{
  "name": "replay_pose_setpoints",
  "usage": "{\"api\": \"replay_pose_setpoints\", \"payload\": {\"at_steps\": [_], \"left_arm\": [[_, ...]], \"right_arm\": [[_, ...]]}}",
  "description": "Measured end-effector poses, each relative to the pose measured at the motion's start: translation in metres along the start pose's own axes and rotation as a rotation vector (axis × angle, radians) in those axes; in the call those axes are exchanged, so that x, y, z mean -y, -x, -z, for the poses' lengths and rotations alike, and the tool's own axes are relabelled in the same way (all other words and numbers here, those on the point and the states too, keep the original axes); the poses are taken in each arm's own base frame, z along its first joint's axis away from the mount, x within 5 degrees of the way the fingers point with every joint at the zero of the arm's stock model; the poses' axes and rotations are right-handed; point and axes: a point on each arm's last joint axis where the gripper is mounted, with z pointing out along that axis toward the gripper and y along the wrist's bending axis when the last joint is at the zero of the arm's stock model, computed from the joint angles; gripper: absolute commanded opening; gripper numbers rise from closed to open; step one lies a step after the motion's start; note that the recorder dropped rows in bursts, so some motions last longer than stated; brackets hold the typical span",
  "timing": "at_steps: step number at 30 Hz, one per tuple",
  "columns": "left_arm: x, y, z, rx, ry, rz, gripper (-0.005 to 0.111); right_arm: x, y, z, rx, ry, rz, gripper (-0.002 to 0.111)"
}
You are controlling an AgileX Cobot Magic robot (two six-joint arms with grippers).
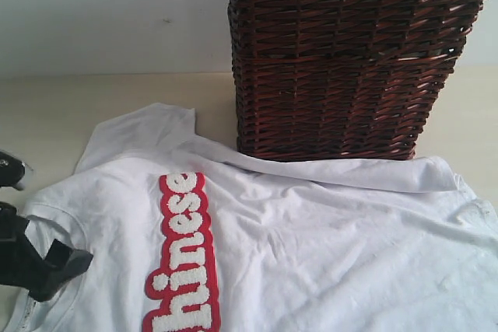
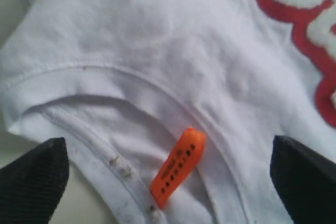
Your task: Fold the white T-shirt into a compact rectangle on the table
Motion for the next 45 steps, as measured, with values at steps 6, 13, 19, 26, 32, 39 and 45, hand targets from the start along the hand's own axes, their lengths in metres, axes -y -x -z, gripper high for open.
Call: {"api": "replay_pose_setpoints", "payload": {"at_steps": [6,13,19,26,32,39,45], "left_arm": [[0.017,0.028,0.052,0.319,-0.083,-0.081,0.104],[0.031,0.030,0.099,0.493,-0.062,-0.293,0.104],[0.055,-0.008,0.081,0.039,-0.497,-0.460,0.104],[0.053,-0.032,0.060,-0.270,-0.683,-0.554,0.104],[0.037,-0.020,0.045,-0.177,-0.460,-0.624,0.104],[0.035,-0.018,0.044,-0.159,-0.439,-0.661,0.104],[0.034,-0.017,0.043,-0.112,-0.432,-0.843,0.104]], "right_arm": [[0.000,0.000,0.000,0.000,0.000,0.000,0.000],[0.000,0.000,0.000,0.000,0.000,0.000,0.000],[0.000,0.000,0.000,0.000,0.000,0.000,0.000],[0.000,0.000,0.000,0.000,0.000,0.000,0.000],[0.000,0.000,0.000,0.000,0.000,0.000,0.000],[0.000,0.000,0.000,0.000,0.000,0.000,0.000],[0.000,0.000,0.000,0.000,0.000,0.000,0.000]]}}
